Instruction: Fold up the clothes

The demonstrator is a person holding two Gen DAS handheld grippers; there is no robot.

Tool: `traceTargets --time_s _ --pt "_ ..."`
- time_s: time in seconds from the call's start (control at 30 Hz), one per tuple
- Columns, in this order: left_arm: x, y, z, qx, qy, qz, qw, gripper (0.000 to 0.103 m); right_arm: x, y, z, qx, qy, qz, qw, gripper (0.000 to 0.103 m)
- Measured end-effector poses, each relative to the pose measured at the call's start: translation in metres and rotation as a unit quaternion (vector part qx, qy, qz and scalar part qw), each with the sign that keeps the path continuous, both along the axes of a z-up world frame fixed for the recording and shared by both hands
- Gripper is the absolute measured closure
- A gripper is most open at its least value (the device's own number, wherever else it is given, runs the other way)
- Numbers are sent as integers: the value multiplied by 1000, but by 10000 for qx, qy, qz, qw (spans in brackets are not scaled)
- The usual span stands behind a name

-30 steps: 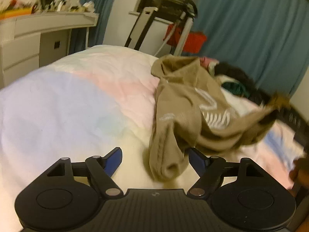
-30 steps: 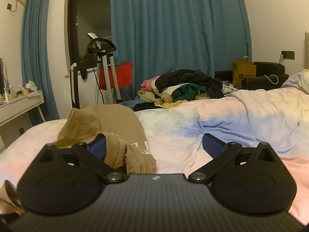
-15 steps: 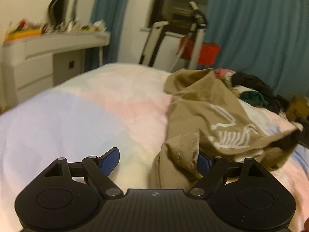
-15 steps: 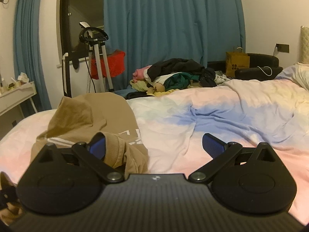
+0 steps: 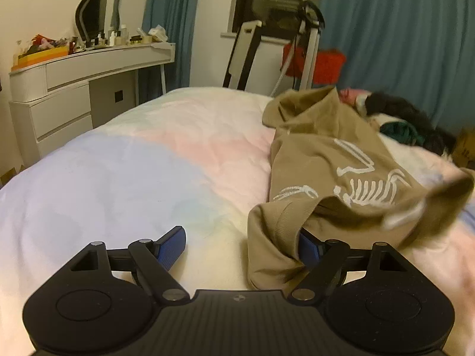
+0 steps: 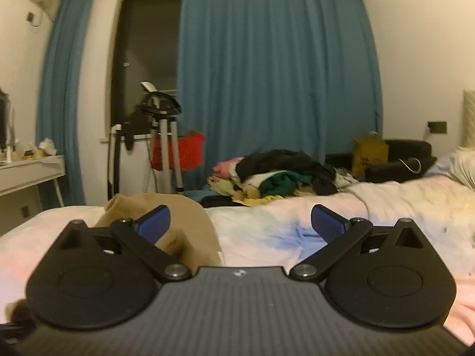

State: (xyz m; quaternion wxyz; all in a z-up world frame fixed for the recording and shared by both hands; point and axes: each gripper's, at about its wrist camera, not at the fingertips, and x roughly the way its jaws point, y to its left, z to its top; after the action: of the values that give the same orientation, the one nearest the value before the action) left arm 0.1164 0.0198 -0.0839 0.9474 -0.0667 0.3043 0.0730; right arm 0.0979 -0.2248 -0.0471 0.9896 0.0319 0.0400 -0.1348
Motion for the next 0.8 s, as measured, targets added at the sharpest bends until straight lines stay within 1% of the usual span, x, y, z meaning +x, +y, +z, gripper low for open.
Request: traceTargets --time_s 0.03,0.1,0.17,0.2,0.3,0.33,0.4,0.5,0.6,0.67,0.7,0.77,0.8 --pt "5 1 -3 5 51 76 10000 22 0 1 0 -38 13 22 10000 0" --pt "13 9 -8 -121 139 365 9992 21 7 1 -4 -132 398 18 9991 0" --pt "13 19 -9 -359 119 537 9978 21 16 0 -11 -176 860 -1 9961 0" --pt "12 22 -8 -427 94 571 9974 21 22 -4 -18 -96 1194 -15 9928 0" --pt "8 28 -6 -560 3 635 9964 21 26 -17 -28 354 1619 69 9861 0" --pt "7 28 -5 -545 -41 630 9965 21 24 -18 -27 417 1597 116 9862 0" --pt "6 27 -3 -517 -132 622 9966 21 17 -16 -19 330 1447 352 9883 0" --pt "4 27 1 -512 -311 617 9963 21 9 4 -14 -188 1492 1146 9820 0" --pt "2 28 3 -504 -474 657 9954 21 9 33 -28 -869 1820 1727 9641 0" --pt "0 30 5 -496 -561 736 9945 21 13 51 -43 -1330 2113 1763 9521 0" --pt "0 32 6 -506 -606 789 9938 21 18 55 -52 -1521 2257 1600 9489 0" --pt "-1 35 8 -543 -678 906 9921 21 28 48 -60 -1375 2450 1135 9530 0" --pt "-2 38 9 -576 -715 967 9911 21 29 37 -60 -1025 2439 899 9602 0"
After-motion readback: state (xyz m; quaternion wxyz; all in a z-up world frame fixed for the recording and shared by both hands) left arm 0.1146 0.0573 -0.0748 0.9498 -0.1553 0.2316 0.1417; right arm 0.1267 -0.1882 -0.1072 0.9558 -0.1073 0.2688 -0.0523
